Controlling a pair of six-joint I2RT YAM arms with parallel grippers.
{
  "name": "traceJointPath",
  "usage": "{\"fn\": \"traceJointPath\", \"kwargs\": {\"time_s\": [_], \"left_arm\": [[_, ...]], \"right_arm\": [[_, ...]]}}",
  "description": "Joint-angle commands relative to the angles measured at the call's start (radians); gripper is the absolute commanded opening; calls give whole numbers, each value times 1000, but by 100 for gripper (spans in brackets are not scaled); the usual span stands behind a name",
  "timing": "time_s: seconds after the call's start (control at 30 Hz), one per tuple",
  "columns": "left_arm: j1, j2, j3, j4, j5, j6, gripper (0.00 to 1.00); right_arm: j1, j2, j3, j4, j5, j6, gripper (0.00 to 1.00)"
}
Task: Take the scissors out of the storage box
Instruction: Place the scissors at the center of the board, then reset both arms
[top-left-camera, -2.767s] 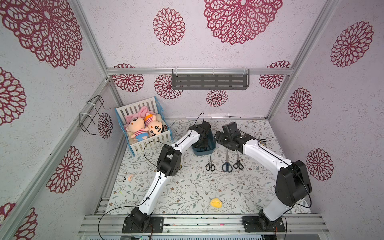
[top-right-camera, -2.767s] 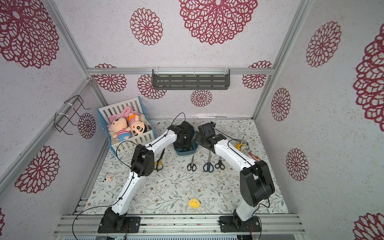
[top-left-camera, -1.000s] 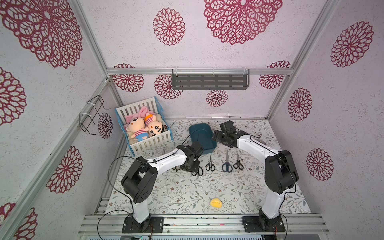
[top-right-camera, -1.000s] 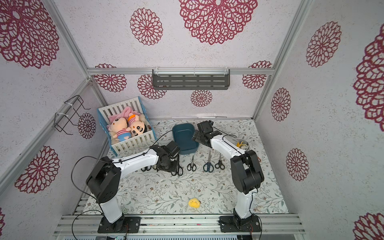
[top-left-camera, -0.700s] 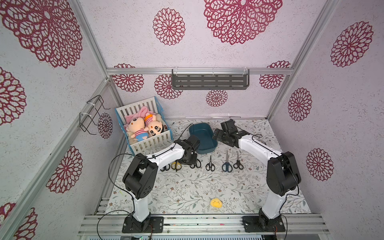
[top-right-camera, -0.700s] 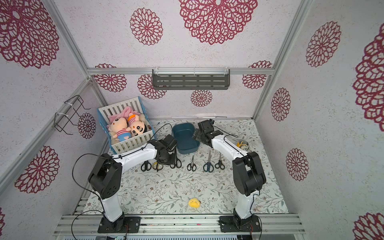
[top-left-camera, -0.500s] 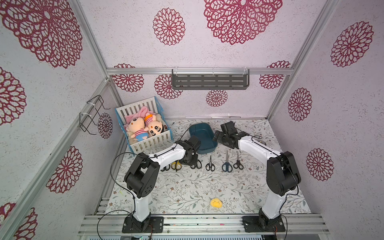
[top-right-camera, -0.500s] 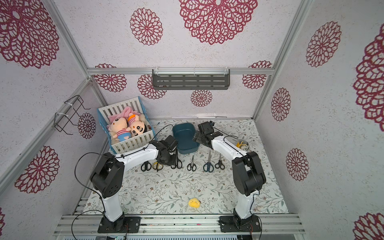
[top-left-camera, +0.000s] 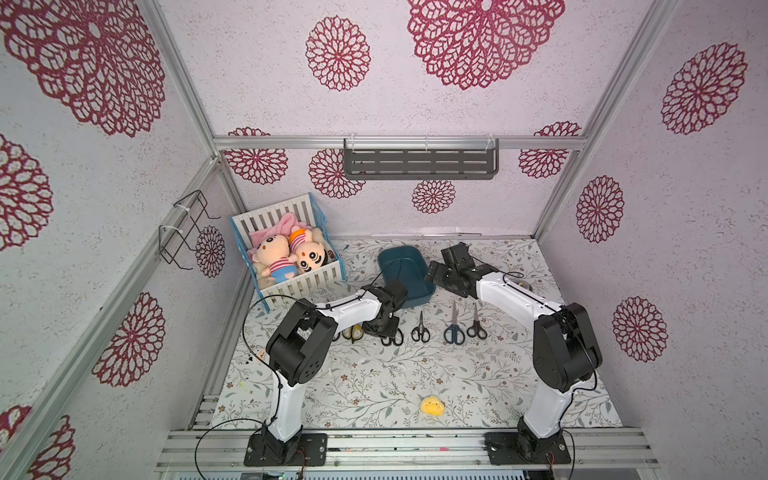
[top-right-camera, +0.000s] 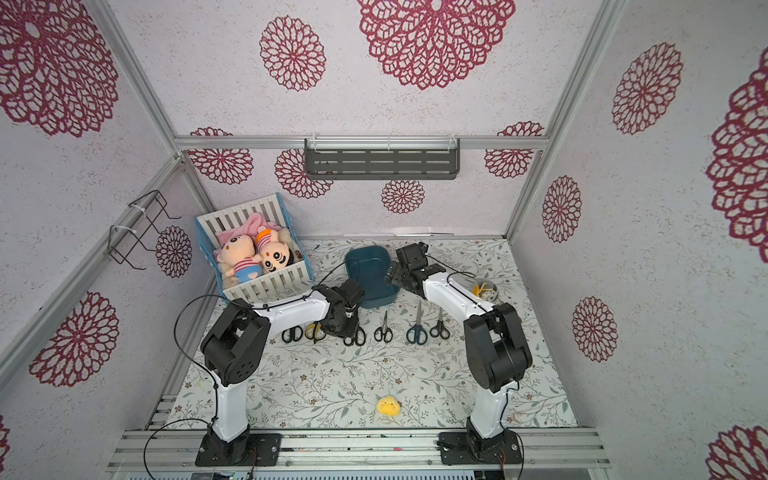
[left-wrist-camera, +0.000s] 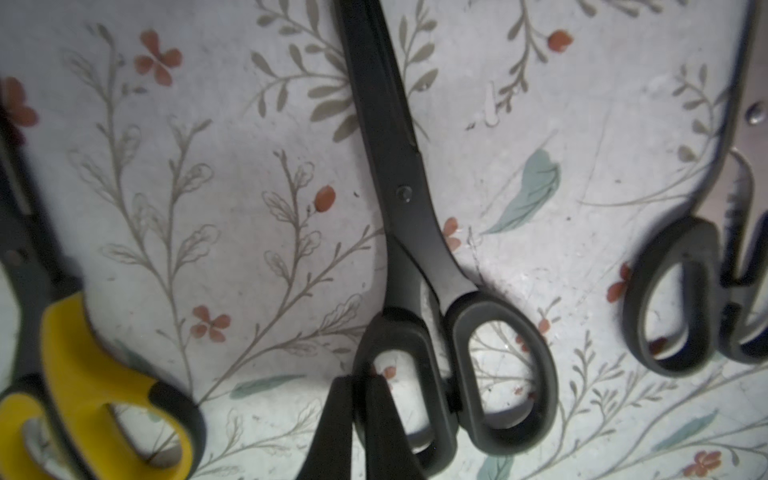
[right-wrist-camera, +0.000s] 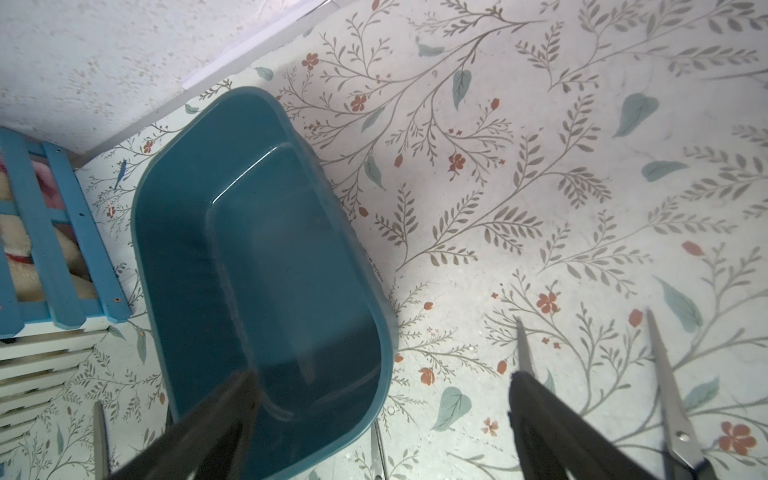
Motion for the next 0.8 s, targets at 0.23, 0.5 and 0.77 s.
{"fn": "traceJointPath", "kwargs": {"time_s": [0.23,0.5,0.77], "left_arm": [[21,-32,6,-6,-57,-8,19],[38,-164,57,-19,-21,-20,35],[187,-269,102,50,36,-32,97]], "right_arm": [[-5,-55,-42,22,1,10,99],[-7,-99,-74,19,40,-48,99],[-72,-173,-79,50,52,-159,99]]}}
